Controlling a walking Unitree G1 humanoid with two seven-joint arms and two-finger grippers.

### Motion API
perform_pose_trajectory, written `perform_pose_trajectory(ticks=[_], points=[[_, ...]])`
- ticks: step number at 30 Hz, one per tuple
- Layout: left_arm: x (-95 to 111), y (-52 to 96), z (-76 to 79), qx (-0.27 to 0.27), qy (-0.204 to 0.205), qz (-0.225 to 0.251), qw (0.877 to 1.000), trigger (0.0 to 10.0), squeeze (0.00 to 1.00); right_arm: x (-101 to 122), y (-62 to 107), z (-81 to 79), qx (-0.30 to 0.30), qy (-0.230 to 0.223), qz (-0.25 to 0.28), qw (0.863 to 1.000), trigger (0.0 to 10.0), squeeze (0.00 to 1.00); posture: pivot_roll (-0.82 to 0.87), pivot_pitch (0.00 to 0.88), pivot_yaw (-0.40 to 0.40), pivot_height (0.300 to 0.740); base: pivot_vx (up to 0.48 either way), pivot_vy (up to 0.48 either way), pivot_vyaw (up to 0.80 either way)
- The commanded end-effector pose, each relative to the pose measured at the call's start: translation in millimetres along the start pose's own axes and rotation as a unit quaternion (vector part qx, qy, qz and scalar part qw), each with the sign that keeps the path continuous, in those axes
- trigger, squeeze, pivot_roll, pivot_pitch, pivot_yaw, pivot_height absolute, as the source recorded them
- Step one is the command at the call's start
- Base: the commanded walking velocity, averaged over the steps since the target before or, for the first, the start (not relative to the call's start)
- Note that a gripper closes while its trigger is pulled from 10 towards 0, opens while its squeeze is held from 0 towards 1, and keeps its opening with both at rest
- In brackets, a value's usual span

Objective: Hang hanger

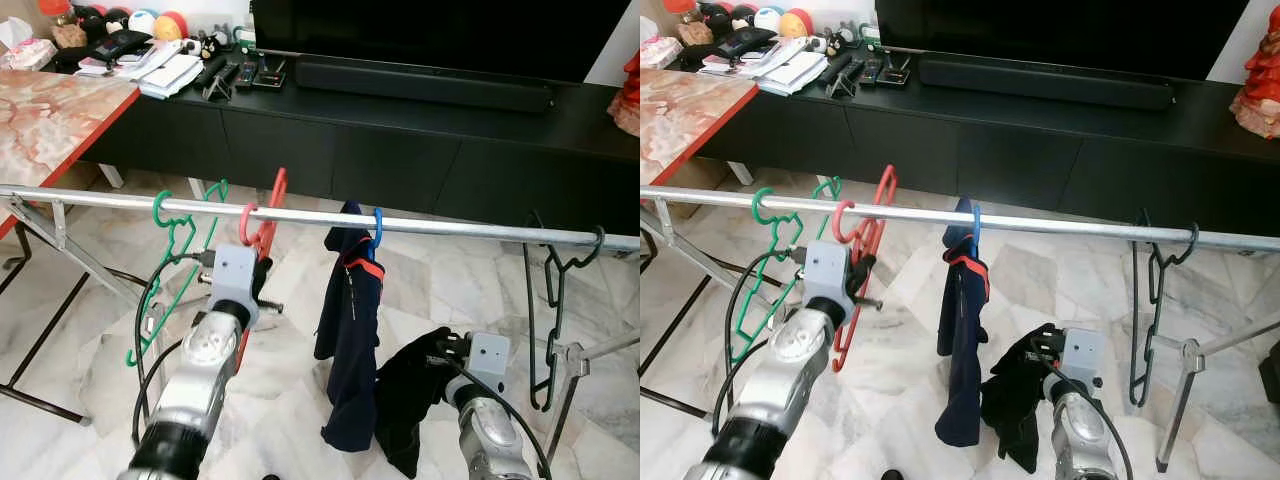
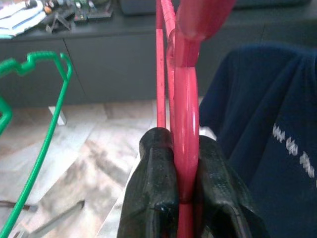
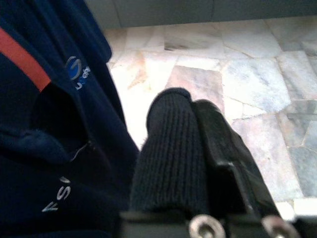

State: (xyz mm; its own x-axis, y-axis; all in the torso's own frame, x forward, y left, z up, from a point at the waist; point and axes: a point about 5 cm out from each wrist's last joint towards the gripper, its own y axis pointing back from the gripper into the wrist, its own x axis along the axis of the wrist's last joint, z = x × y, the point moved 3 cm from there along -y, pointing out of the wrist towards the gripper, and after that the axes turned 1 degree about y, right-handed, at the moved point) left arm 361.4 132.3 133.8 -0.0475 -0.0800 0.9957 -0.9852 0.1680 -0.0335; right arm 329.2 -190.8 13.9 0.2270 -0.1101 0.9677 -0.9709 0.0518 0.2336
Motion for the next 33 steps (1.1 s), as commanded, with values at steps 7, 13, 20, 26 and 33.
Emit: perform_pose_trajectory(ticks=[7,13,20,26,33], points=[[-19.4,32.7,-3.6,-0.015,-0.015,-0.031,0.999,5.6,0.0,-10.9,5.7,3.9,-0.008,-0.002,-0.014,1.0,10.0,0.0,-0.04,0.165,0.013,0.74,0.0,0.0,0.0],[-44.0,48.3,-11.9,-0.003,-0.008,-0.072,0.997,10.0,0.0,-12.2,6.4,3.4,-0.009,-0.004,-0.015,1.0,10.0,0.0,-0.04,0.157,0.019,0.74,0.0,0.0,0.0],[-72.3,56.0,-22.5,0.011,-0.028,-0.125,0.992,10.0,0.0,-21.2,9.7,4.9,-0.016,-0.016,-0.035,0.999,10.0,0.0,-0.04,0.159,0.02,0.74,0.0,0.0,0.0],[-109.1,68.9,-27.1,-0.018,-0.043,-0.193,0.98,10.0,0.0,-33.2,16.7,10.3,-0.027,-0.016,-0.055,0.998,10.0,0.0,-0.04,0.174,0.021,0.74,0.0,0.0,0.0],[-152.8,93.1,-43.4,0.001,-0.064,-0.288,0.956,10.0,0.0,-29.6,16.8,12.4,-0.037,-0.018,-0.041,0.998,10.0,0.0,-0.04,0.185,0.024,0.74,0.0,0.0,0.0]])
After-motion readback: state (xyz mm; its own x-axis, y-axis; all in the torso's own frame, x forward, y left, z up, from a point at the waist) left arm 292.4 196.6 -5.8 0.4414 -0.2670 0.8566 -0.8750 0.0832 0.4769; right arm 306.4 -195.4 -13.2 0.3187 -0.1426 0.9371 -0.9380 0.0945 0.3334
